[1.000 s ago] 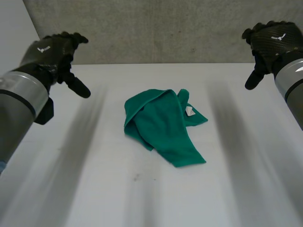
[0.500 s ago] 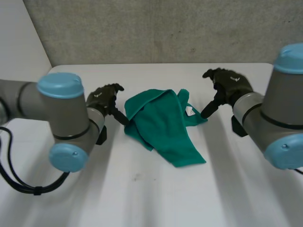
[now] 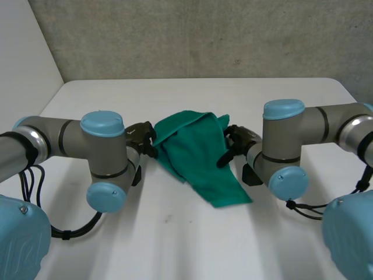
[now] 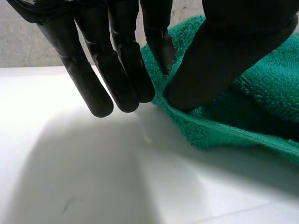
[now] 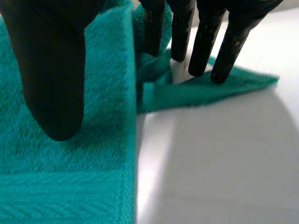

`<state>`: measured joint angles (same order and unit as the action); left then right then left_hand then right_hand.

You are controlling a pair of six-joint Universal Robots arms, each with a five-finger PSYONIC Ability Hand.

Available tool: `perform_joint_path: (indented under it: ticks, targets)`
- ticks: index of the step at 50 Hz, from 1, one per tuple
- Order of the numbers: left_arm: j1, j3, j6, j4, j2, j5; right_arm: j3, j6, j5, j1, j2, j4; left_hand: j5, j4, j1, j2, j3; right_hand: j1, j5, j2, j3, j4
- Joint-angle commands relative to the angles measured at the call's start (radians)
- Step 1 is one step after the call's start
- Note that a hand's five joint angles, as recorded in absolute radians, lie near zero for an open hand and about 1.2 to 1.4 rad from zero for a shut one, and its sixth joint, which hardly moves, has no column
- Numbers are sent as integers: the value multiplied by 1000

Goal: Fold the towel.

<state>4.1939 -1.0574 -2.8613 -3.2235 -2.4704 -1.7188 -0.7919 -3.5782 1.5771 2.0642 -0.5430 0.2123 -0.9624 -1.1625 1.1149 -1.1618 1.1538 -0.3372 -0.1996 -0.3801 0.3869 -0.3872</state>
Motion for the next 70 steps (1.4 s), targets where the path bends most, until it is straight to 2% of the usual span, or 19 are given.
perform_joint_path:
  ticks: [1,3,4,10,15,17,19,22,23,27,28,30,31,39,51,57,62,66,70]
  targets:
    - [0,13,0,-16,-15,4,77,-25,0,16,49,39,-259,-234,281,-234,242,-431,-394,-388,381,-381]
    - [0,14,0,-16,-16,4,83,-31,9,16,49,39,-259,-234,281,-234,242,-785,-748,-742,735,-735]
    - [0,16,0,-16,-15,2,86,-36,15,14,43,38,-259,-234,281,-234,242,-1056,-1019,-1013,1007,-1006]
    - [8,16,-7,-18,91,-1,89,-40,61,5,-28,42,-259,-234,281,-234,242,-1059,-1022,-1016,1009,-1009]
    - [32,-21,-49,-39,278,2,19,-15,70,-38,-289,21,-259,-234,281,-234,242,-1059,-1022,-1016,1009,-1009]
    - [52,-42,-73,-50,355,4,8,-1,69,-52,-323,16,-259,-234,281,-234,242,-1059,-1022,-1016,1009,-1009]
    - [72,-78,-114,-68,471,10,-41,114,57,-85,-467,-13,-259,-234,281,-234,242,-1059,-1022,-1016,1009,-1009]
    - [84,-124,-168,-90,599,34,-85,275,37,-99,-570,-37,-259,-234,281,-234,242,-1059,-1022,-1016,1009,-1009]
    - [84,-142,-191,-97,645,60,-117,392,20,-99,-622,-45,-259,-234,281,-234,242,-1059,-1022,-1016,1009,-1009]
    - [84,-171,-243,-87,702,140,-190,623,-3,-95,-699,-54,-259,-234,281,-234,242,-1059,-1022,-1016,1009,-1009]
    - [84,-177,-250,-82,703,151,-216,724,-6,-90,-730,-54,-259,-234,281,-234,242,-1059,-1022,-1016,1009,-1009]
    - [84,-185,-260,-73,703,160,-227,778,-5,-87,-744,-50,-259,-234,281,-234,242,-1059,-1022,-1016,1009,-1009]
    - [84,-208,-283,-44,699,165,-277,918,0,-82,-779,-38,-259,-234,281,-234,242,-1059,-1022,-1016,1009,-1009]
    - [84,-280,-362,56,595,165,-432,1203,23,-79,-769,45,-259,-234,281,-234,242,-1059,-1022,-1016,1009,-1009]
    - [80,-274,-388,73,375,160,-402,1228,41,-81,-548,55,-259,-234,281,-234,242,-1059,-1022,-1016,1009,-1009]
    - [78,-222,-385,65,343,142,-325,1185,43,-87,-460,47,-259,-234,281,-234,242,-1059,-1022,-1016,1009,-1009]
    - [74,-236,-382,64,363,131,-328,1022,35,-93,-428,55,-259,-234,281,-234,242,-627,-590,-584,577,-577]
    - [71,-271,-379,62,395,131,-333,877,21,-134,-410,55,-259,-234,281,-234,242,-427,-390,-384,377,-377]
    - [72,-296,-377,62,413,131,-351,741,-35,-188,-413,55,-259,-234,281,-234,242,-379,-342,-336,330,-329]
